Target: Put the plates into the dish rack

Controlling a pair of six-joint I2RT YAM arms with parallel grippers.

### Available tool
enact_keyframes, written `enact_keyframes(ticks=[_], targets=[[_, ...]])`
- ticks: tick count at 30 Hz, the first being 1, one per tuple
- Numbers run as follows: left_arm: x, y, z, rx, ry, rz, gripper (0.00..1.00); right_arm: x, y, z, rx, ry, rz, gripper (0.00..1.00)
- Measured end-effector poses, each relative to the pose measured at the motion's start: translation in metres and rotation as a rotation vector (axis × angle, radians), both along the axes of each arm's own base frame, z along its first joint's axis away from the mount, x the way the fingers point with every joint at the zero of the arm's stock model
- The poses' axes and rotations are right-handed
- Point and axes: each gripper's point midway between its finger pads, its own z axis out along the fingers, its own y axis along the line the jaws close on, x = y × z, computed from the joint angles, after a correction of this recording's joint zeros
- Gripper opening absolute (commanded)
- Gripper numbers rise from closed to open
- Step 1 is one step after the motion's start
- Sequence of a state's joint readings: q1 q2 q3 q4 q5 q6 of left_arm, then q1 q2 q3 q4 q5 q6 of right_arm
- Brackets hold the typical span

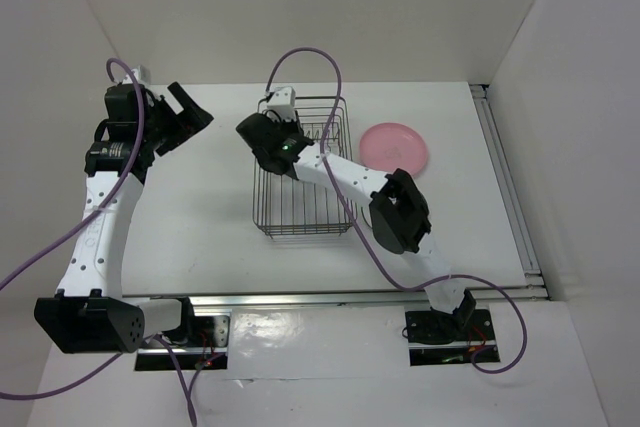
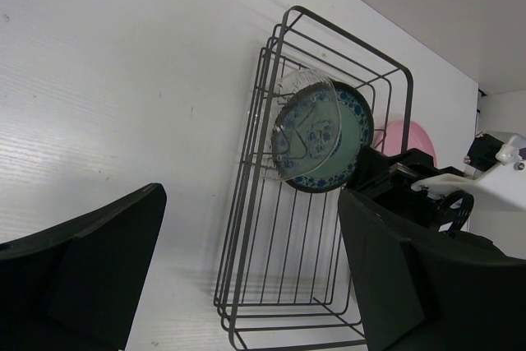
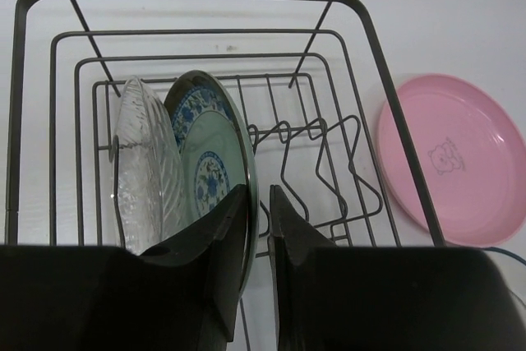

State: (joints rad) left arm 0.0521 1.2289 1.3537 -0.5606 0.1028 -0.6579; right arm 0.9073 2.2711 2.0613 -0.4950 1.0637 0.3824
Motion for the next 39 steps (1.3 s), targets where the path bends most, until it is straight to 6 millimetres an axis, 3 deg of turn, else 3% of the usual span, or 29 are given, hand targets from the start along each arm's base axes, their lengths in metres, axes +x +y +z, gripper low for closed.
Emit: enact_keyframes(ticks=[8, 18, 23, 29, 34, 36, 39], targets=[[0.0, 0.0, 0.0, 0.0, 0.0, 0.0, 1.0, 0.002, 0.006, -0.003, 0.011, 0.006, 0.024, 0.52], [0.0, -0.001, 0.0, -0.003, -0.001, -0.006, 1.0, 0.0, 0.014, -0.007, 0.054, 0.017, 0.071, 0.54], [0.0, 0.001, 0.0, -0.006, -0.001, -0.002, 1.0, -0.002, 0.013, 0.015, 0.09, -0.005, 0.081, 0.54], [0.0, -0.002, 0.002, -0.011, -0.009, -0.023, 1.0, -0.014, 0.002, 0.073, 0.181, -0.065, 0.103, 0.57], [-0.001, -0.012, 0.005, -0.023, -0.025, -0.091, 1.0, -0.038, -0.03, 0.119, 0.314, -0.068, 0.221, 0.66], [0.0, -0.017, 0.008, -0.034, -0.04, -0.12, 1.0, -0.047, -0.065, 0.132, 0.35, -0.069, 0.241, 0.67], [0.001, -0.025, 0.011, -0.051, -0.063, -0.165, 1.0, -0.049, -0.133, 0.159, 0.406, -0.117, 0.203, 0.68]])
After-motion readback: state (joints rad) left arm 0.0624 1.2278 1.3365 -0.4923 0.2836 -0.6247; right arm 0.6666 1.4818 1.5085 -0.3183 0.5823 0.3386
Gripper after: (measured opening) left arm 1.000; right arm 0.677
